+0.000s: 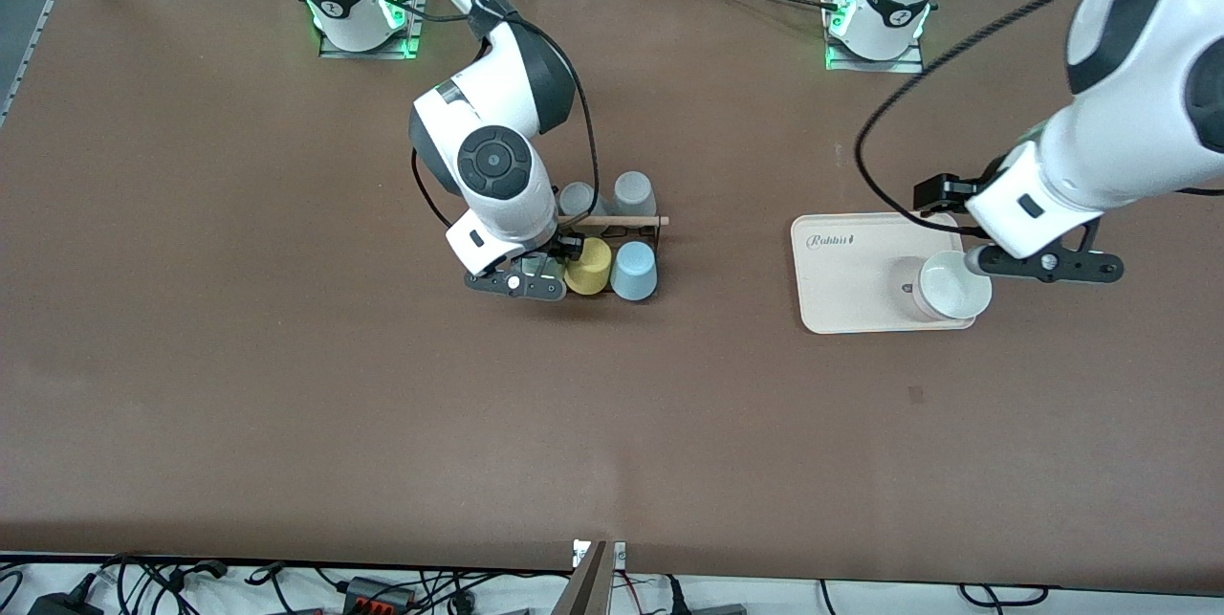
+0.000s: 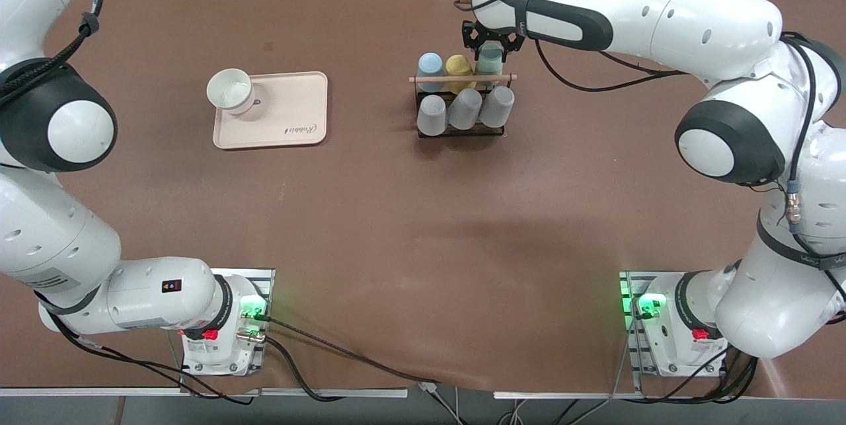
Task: Hang scattered cups on rack with three cups
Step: 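Withdraw the left gripper while the right gripper carries the teal cup, then hang the teal cup on the rack bar with the right gripper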
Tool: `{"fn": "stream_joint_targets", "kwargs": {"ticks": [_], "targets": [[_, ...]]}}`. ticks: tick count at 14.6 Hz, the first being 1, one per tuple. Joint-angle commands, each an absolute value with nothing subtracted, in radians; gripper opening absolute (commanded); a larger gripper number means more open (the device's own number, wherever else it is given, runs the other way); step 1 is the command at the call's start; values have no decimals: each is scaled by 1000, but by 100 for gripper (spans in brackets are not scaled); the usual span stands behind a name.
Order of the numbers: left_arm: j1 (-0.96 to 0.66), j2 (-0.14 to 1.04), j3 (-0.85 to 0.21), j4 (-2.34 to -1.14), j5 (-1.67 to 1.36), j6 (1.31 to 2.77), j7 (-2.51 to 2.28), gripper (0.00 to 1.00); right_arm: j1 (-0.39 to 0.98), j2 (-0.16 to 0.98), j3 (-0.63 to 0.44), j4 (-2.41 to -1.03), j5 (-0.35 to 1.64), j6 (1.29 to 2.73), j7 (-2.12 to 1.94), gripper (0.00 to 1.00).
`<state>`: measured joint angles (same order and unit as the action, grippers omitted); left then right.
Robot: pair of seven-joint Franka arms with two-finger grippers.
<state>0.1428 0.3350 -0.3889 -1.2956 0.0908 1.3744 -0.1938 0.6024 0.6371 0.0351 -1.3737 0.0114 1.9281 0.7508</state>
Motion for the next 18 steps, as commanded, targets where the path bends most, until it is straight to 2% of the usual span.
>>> {"fn": "stream_joint_targets", "kwargs": {"ticks": [1,5,6,7,8,9,14,18], "targets": [[192,293,-393,-1359,44,1390,-201,100,612,632,26,-1411,-3,1966,770,30],[192,168,-393,-1538,44,1518,-221,100,612,632,25,-1437,-3,1990,772,33],[192,144,-393,-1572,44,1544,-221,100,609,632,25,-1437,-3,1990,772,43],[193,140,-393,-1578,43,1561,-221,100,606,632,25,-1437,-3,1990,770,59],[204,140,-390,-1578,43,1568,-221,100,604,632,25,-1437,-3,1988,770,85],[224,137,-393,-1580,40,1572,-221,100,603,630,25,-1437,-3,1987,770,98],[227,106,-393,-1614,40,1589,-233,100,594,594,20,-1399,-2,1976,746,100],[227,107,-393,-1600,41,1591,-222,100,502,503,18,-1390,-2,1968,700,100]]}}
